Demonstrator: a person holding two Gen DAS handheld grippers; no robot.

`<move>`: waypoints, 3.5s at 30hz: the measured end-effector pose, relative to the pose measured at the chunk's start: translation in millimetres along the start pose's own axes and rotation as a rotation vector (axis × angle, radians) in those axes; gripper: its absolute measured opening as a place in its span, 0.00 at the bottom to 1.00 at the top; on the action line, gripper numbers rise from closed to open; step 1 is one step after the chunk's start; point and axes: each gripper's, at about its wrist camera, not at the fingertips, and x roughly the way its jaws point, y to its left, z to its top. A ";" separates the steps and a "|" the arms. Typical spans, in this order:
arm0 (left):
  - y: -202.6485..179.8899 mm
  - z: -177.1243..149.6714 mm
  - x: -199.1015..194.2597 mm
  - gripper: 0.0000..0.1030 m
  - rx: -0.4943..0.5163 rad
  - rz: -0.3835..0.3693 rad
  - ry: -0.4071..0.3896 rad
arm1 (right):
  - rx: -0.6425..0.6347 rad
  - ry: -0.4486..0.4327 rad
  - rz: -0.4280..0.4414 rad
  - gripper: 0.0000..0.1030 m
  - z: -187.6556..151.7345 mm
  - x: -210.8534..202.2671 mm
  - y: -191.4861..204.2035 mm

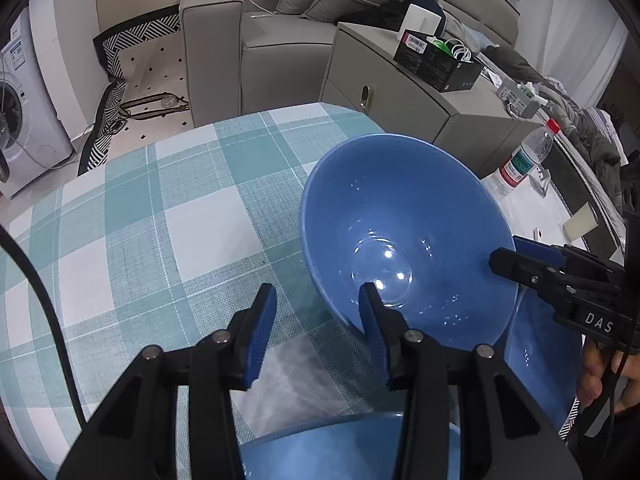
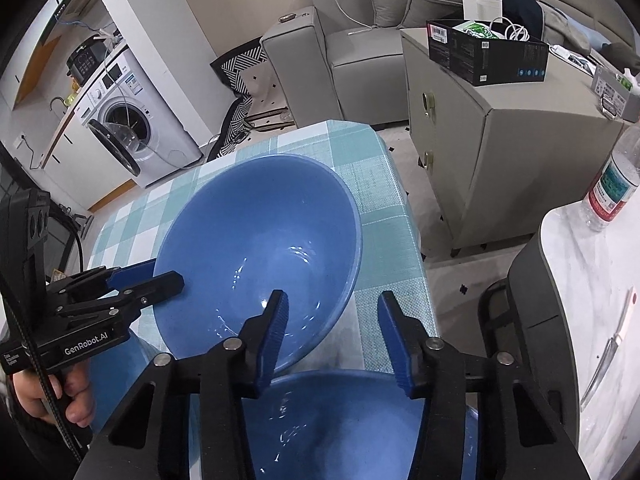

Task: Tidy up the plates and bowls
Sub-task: 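Close the left gripper on the bowl rim while the right gripper closes on the opposite rim, then lift the blue bowl off the table with both grippers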

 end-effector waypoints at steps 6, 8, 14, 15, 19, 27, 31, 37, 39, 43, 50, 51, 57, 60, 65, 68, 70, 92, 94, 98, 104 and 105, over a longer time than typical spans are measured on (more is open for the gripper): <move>-4.2 1.3 5.8 0.24 0.024 0.002 0.010 | -0.015 0.006 -0.003 0.36 -0.6 4.0 0.8; -4.4 1.3 6.4 0.20 0.027 -0.002 0.006 | -0.021 0.010 -0.005 0.34 -0.6 5.7 0.7; -4.5 1.7 8.4 0.18 0.028 -0.019 0.012 | -0.039 0.008 -0.003 0.23 0.6 7.2 3.5; -4.9 1.6 8.1 0.18 0.029 -0.021 0.011 | -0.043 0.008 -0.003 0.21 0.8 7.5 4.5; -7.3 1.8 7.4 0.18 0.036 -0.016 0.006 | -0.059 0.003 -0.020 0.19 0.3 8.0 8.2; -7.4 1.1 5.3 0.18 0.032 -0.016 -0.008 | -0.061 -0.002 -0.027 0.19 0.3 7.0 9.1; -8.7 1.4 0.6 0.18 0.039 -0.008 -0.025 | -0.064 -0.015 -0.027 0.19 0.7 3.0 10.9; -9.0 1.4 -8.2 0.18 0.041 -0.007 -0.045 | -0.073 -0.034 -0.027 0.19 0.1 -5.4 14.9; -9.0 1.1 -12.8 0.18 0.040 -0.005 -0.055 | -0.078 -0.044 -0.026 0.19 -0.9 -10.2 17.6; -11.0 -0.4 -24.3 0.18 0.044 0.004 -0.077 | -0.085 -0.065 -0.023 0.19 -2.2 -20.0 22.1; -13.7 -4.2 -46.9 0.18 0.046 0.011 -0.116 | -0.101 -0.107 -0.018 0.19 -5.4 -42.3 33.7; -14.2 -5.0 -49.8 0.18 0.048 0.012 -0.121 | -0.104 -0.114 -0.018 0.19 -6.5 -46.1 35.2; -17.7 -11.9 -68.8 0.18 0.053 0.019 -0.150 | -0.115 -0.143 -0.009 0.19 -11.6 -63.9 42.8; -19.0 -15.7 -78.2 0.18 0.052 0.019 -0.166 | -0.119 -0.155 -0.005 0.19 -15.2 -72.2 45.2; -22.1 -22.9 -91.9 0.18 0.058 0.027 -0.189 | -0.133 -0.181 0.001 0.19 -22.0 -88.0 52.3; -22.9 -29.0 -101.1 0.18 0.054 0.028 -0.204 | -0.141 -0.193 0.005 0.19 -27.1 -96.7 57.1; -24.1 -33.1 -106.6 0.18 0.057 0.033 -0.211 | -0.146 -0.201 0.008 0.19 -29.3 -101.2 59.8; -26.1 -80.8 -161.9 0.18 0.050 0.064 -0.281 | -0.202 -0.265 0.070 0.19 -73.8 -147.0 91.5; -24.0 -84.6 -164.7 0.18 0.048 0.064 -0.285 | -0.207 -0.268 0.077 0.19 -78.1 -149.2 94.2; -21.4 -93.1 -169.2 0.18 0.041 0.066 -0.286 | -0.214 -0.270 0.086 0.19 -84.0 -152.4 99.3; -17.7 -104.5 -175.1 0.18 0.033 0.075 -0.293 | -0.224 -0.272 0.103 0.19 -91.8 -154.2 105.9; -17.5 -106.4 -176.4 0.18 0.033 0.077 -0.295 | -0.226 -0.271 0.105 0.19 -93.6 -154.1 107.3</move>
